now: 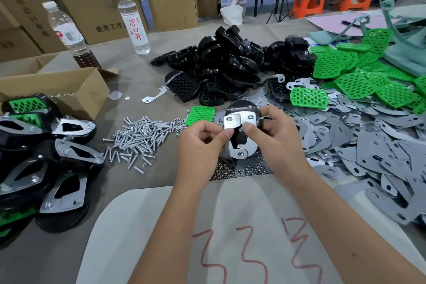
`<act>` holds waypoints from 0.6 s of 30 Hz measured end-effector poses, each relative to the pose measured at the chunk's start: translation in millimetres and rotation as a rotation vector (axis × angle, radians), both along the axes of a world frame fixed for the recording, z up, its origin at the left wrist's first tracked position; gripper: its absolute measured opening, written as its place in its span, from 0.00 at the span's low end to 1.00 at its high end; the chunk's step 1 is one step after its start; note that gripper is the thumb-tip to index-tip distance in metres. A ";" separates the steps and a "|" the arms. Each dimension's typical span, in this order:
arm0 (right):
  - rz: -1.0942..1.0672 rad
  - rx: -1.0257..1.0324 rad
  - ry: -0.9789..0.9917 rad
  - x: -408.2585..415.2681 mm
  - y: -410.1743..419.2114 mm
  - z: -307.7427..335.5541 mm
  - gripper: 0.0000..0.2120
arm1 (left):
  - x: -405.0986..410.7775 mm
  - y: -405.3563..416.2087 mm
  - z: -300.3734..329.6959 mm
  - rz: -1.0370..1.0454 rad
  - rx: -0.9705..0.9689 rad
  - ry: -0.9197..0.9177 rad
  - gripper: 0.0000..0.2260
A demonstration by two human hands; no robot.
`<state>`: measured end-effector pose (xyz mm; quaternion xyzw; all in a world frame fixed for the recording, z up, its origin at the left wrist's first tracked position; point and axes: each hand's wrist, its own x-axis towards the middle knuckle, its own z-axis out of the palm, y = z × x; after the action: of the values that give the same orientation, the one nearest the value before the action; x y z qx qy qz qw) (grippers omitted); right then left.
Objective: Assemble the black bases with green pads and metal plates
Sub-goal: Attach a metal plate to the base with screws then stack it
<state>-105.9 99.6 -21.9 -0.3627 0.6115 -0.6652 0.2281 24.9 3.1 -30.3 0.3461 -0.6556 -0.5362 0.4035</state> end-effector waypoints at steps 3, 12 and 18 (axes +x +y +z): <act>0.021 -0.002 -0.015 -1.4 -0.1 -0.4 0.07 | 1.2 -1.4 1.9 0.023 0.008 0.012 0.13; 0.086 -0.032 -0.024 -4.9 2.8 -1.0 0.10 | 1.0 -1.5 8.9 0.017 0.038 0.017 0.14; 0.149 -0.083 -0.053 0.3 3.2 4.7 0.06 | 6.9 -3.6 15.2 -0.097 0.299 0.083 0.16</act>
<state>-105.6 102.8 -17.2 -0.3987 0.5486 -0.6803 0.2780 31.8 -0.6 -15.1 0.3478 -0.5674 -0.6605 0.3477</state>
